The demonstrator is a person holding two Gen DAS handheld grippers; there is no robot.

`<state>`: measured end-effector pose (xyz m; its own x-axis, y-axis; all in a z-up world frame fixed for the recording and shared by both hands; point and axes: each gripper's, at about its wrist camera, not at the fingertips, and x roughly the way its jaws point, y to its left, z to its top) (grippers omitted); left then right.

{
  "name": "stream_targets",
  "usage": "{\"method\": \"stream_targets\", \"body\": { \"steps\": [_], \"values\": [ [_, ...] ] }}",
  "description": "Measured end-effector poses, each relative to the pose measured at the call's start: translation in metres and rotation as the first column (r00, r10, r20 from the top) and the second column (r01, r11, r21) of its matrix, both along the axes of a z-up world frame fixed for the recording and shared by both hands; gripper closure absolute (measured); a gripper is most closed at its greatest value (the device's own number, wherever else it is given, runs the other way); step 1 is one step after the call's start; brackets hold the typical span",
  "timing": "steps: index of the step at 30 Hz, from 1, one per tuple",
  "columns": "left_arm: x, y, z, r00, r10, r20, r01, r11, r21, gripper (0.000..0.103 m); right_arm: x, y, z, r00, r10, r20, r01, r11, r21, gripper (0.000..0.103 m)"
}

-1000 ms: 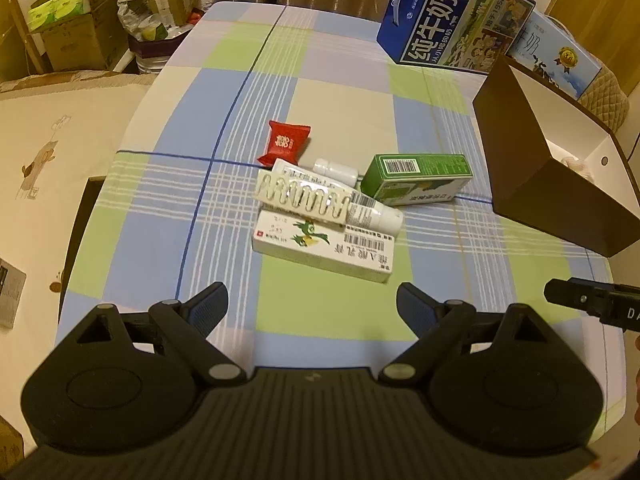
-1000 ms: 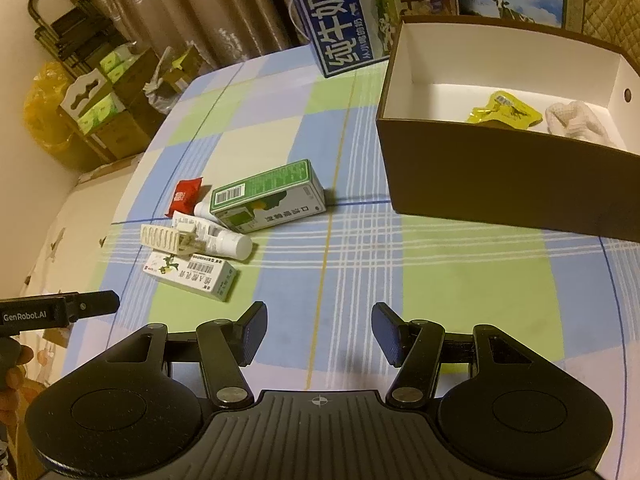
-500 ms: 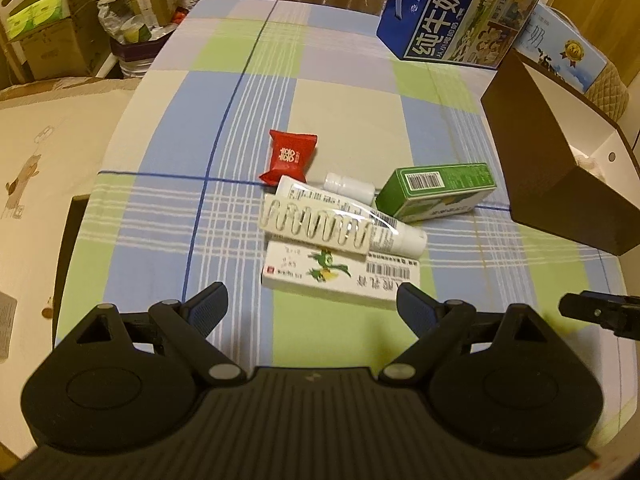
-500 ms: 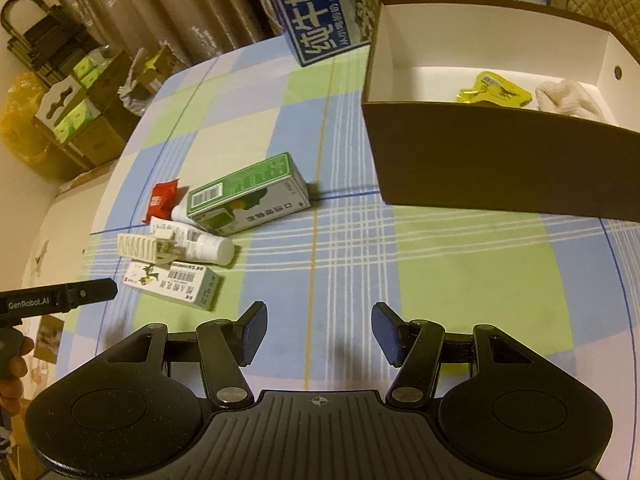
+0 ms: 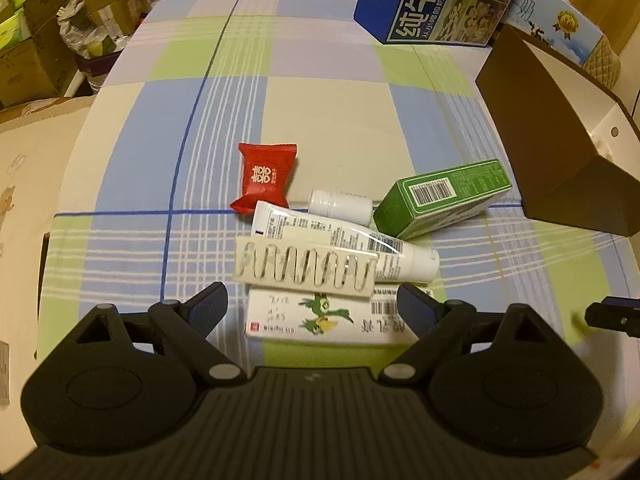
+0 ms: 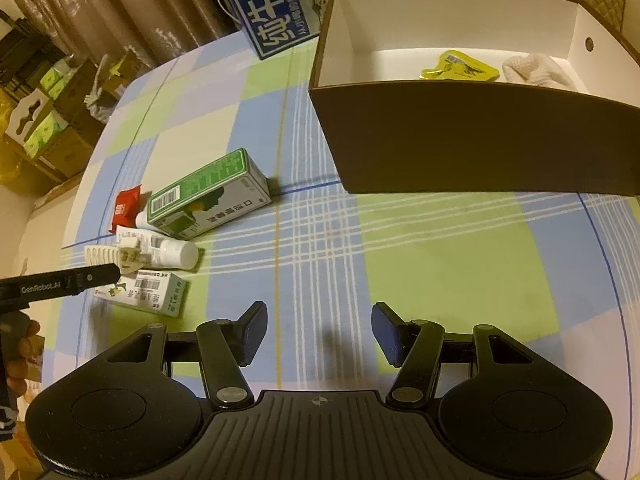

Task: Organize objects
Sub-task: 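Lower the left tool onto the white comb-like clip and close on it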

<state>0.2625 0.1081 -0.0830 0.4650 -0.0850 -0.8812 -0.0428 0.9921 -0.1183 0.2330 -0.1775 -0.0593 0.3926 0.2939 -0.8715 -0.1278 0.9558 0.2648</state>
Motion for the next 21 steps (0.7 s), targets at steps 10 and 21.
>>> {"method": "stream_targets", "body": {
  "steps": [10, 21],
  "values": [
    [0.021, 0.002, -0.015, 0.999, -0.031, 0.007, 0.031, 0.999, 0.014, 0.018, 0.003, 0.002, -0.005, 1.0, -0.008, -0.021, 0.007, 1.0, -0.014, 0.048],
    [0.005, 0.015, -0.005, 0.997, -0.004, 0.072, 0.003, 1.0, 0.017, 0.021, 0.008, 0.033, -0.007, 0.995, 0.104, 0.004, -0.104, 0.995, 0.008, 0.048]
  ]
}}
